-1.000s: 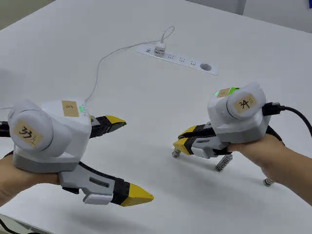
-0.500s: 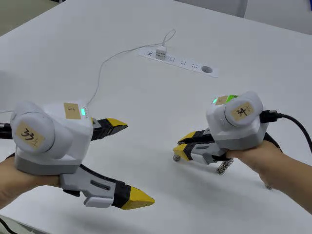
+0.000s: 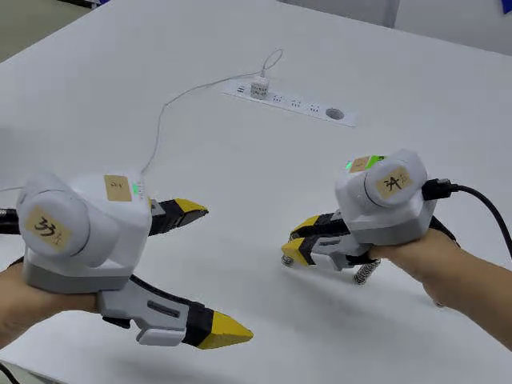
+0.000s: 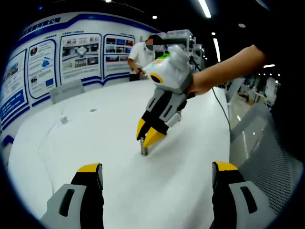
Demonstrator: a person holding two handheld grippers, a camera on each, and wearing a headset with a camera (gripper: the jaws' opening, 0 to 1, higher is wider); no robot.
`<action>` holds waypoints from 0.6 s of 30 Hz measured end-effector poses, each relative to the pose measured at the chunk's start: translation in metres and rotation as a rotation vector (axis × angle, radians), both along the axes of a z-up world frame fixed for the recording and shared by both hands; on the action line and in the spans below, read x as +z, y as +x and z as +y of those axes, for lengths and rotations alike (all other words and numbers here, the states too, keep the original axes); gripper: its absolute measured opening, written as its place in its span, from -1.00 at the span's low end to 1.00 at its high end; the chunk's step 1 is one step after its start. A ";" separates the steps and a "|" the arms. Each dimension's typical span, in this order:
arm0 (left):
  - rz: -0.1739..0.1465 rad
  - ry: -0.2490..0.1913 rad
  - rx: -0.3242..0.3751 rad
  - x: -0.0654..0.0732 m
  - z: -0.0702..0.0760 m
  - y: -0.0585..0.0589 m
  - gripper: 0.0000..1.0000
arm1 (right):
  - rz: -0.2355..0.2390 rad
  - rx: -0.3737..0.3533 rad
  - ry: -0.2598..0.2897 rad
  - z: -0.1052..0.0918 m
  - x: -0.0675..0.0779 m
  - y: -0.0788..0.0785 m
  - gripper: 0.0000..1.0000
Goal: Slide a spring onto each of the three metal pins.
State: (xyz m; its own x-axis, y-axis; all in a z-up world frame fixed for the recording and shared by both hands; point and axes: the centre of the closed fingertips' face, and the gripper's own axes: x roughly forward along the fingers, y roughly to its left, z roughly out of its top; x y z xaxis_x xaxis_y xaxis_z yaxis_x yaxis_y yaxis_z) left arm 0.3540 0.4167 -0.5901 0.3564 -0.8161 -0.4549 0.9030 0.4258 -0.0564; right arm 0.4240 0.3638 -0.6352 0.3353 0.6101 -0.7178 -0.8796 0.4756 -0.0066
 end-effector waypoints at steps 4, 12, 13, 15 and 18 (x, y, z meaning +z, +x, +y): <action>0.000 -0.002 -0.004 0.001 -0.001 0.001 0.95 | -0.009 -0.004 0.003 -0.002 0.004 0.000 -0.68; -0.004 -0.009 -0.001 0.004 -0.003 0.005 0.95 | -0.038 -0.038 0.034 -0.007 0.020 0.002 -0.63; -0.007 -0.011 0.001 0.005 -0.004 0.006 0.95 | -0.044 -0.043 0.041 -0.009 0.024 0.003 -0.62; -0.011 -0.014 0.000 0.007 -0.005 0.006 0.95 | -0.056 -0.052 0.050 -0.012 0.030 0.003 -0.62; -0.014 -0.009 -0.006 0.007 -0.007 0.006 0.95 | -0.068 -0.064 0.060 -0.018 0.037 0.004 -0.61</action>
